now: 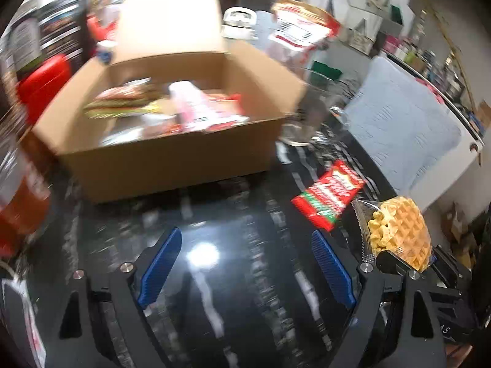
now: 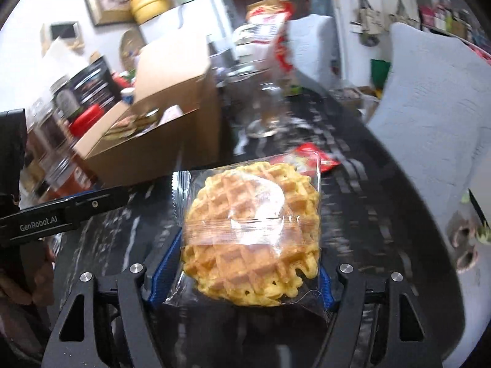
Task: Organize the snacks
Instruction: 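Grasp the red spicy-strip packet with the left tool while the right tool holds the waffle, then lift the red packet and waffle and carry both toward the box, then rotate the red packet in the left tool while the right tool carries the waffle toward the box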
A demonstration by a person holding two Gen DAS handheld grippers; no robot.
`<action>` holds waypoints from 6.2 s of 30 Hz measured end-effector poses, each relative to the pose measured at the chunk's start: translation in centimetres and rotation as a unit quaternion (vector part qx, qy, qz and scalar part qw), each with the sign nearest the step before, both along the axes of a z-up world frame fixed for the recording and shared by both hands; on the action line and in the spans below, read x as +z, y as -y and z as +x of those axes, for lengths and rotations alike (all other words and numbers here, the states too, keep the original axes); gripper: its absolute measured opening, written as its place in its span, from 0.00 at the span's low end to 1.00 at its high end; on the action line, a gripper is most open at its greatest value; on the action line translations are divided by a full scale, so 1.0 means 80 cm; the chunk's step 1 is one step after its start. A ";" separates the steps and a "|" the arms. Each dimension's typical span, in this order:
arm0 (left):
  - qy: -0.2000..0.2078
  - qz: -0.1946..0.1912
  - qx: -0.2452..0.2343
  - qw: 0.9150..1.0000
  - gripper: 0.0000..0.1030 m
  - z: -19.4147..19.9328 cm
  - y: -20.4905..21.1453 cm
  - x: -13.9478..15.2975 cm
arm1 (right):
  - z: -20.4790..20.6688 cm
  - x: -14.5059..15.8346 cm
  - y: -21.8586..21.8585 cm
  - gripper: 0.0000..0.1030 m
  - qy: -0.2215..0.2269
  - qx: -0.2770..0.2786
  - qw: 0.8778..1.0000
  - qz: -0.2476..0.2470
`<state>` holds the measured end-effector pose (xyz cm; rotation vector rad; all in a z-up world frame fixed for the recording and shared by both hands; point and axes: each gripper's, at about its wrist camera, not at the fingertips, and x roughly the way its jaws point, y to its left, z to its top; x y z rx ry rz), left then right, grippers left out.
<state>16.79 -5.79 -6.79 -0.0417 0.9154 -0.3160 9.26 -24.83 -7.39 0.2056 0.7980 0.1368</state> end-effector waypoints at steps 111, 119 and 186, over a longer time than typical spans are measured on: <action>0.078 0.019 -0.029 0.996 0.48 -0.098 -0.056 0.044 | -0.041 0.029 -0.069 0.72 0.020 0.116 0.991 0.067; 0.128 0.009 0.004 0.992 0.48 -0.087 -0.094 0.088 | -0.013 0.071 -0.106 0.72 0.064 0.158 0.983 0.066; -0.043 0.087 0.020 0.995 0.47 -0.012 -0.124 -0.066 | 0.038 -0.016 -0.124 0.72 -0.040 0.141 0.988 0.055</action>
